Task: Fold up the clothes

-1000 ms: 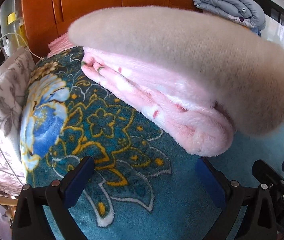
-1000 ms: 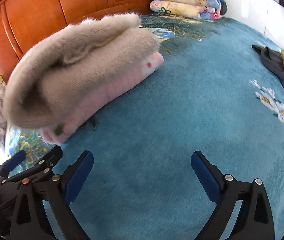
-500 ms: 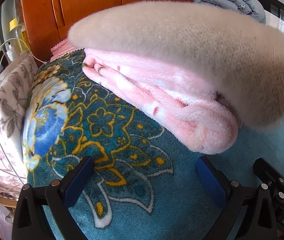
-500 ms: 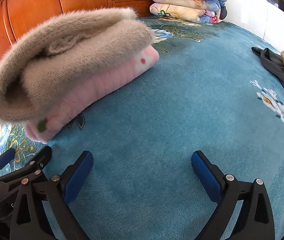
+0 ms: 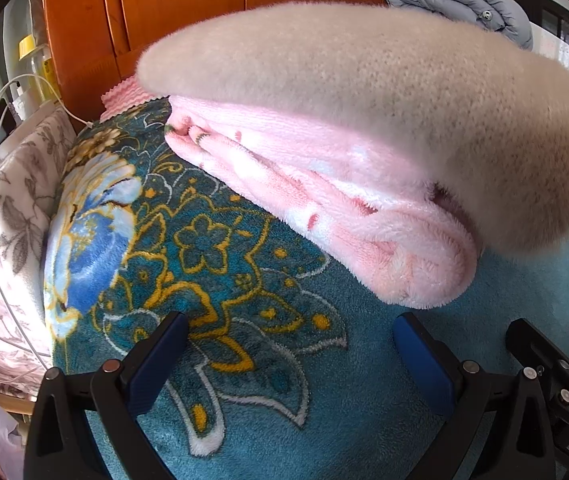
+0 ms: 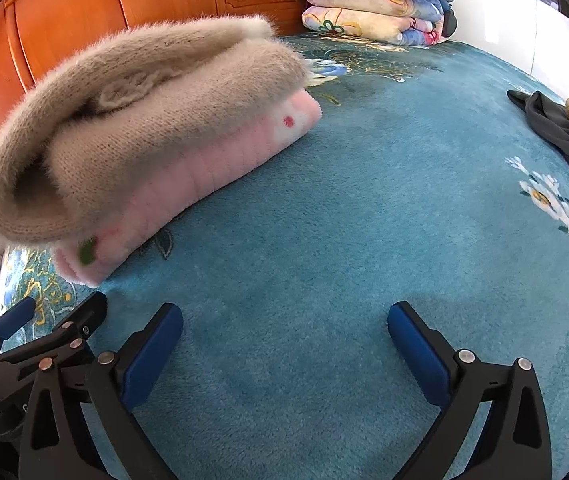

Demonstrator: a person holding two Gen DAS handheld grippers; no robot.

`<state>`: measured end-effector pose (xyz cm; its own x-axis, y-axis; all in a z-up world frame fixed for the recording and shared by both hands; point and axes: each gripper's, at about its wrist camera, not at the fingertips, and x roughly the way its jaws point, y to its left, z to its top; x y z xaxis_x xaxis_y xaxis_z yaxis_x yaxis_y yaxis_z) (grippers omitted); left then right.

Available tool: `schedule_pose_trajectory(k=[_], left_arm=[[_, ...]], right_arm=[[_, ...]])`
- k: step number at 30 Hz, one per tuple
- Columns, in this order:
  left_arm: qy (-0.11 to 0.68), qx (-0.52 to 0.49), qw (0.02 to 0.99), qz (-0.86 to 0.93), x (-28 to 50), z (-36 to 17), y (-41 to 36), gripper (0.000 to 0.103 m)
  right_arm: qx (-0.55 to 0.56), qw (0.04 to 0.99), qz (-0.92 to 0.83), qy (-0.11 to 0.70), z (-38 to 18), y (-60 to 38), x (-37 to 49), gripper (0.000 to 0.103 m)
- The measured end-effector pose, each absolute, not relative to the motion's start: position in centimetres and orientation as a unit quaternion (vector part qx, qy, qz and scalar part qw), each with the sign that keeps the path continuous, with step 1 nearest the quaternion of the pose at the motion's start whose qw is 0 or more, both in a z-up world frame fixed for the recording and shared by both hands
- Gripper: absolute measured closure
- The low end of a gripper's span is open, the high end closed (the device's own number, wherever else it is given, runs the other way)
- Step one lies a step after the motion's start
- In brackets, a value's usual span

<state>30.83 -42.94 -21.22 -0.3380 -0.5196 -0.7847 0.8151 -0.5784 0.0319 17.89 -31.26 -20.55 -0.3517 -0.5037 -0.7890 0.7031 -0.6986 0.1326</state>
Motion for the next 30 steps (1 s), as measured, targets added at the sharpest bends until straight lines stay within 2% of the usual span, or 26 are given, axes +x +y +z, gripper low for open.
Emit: schedule_pose_trajectory(k=[30], left_arm=[[0.187,0.394,0.418,-0.797,30.81,-21.23,-43.21,0.0]], right_arm=[[0.433,0.372,-0.813,0.114,-20.44,-31.13,18.22,0.0]])
